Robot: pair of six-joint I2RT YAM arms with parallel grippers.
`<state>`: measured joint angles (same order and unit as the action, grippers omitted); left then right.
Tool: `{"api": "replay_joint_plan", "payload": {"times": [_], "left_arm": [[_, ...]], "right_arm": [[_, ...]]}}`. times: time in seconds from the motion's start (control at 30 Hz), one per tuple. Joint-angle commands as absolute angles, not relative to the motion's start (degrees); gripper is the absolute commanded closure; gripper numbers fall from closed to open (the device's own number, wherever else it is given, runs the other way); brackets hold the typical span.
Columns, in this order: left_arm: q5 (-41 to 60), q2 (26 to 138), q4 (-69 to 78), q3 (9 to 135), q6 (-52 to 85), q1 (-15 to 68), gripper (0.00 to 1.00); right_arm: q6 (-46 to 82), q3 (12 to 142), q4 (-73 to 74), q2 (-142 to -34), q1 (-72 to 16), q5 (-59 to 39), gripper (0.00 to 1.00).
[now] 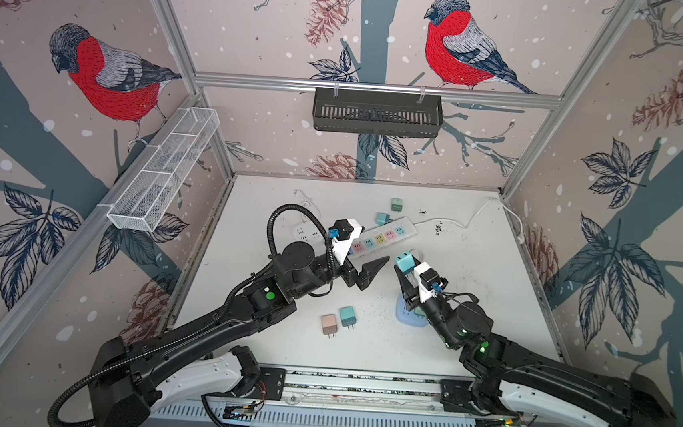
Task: Insert the plug
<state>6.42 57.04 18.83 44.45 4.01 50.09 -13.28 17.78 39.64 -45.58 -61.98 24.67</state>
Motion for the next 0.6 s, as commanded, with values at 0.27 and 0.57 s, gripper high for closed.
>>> {"api": "replay_joint_plan", "payload": {"times": [0.27,0.57], "left_arm": [[13.75,60.19,17.68,47.46,1.74,50.40,0.12],[17.88,62.09,17.42,48.82,1.95,50.53,0.16]], "right_arm": [[-25.56,14.10,48.03,-40.55,-59.56,16.37,0.98],[-31.59,14.63,51.07,-42.06,-58.86,10.25,0.98]]}}
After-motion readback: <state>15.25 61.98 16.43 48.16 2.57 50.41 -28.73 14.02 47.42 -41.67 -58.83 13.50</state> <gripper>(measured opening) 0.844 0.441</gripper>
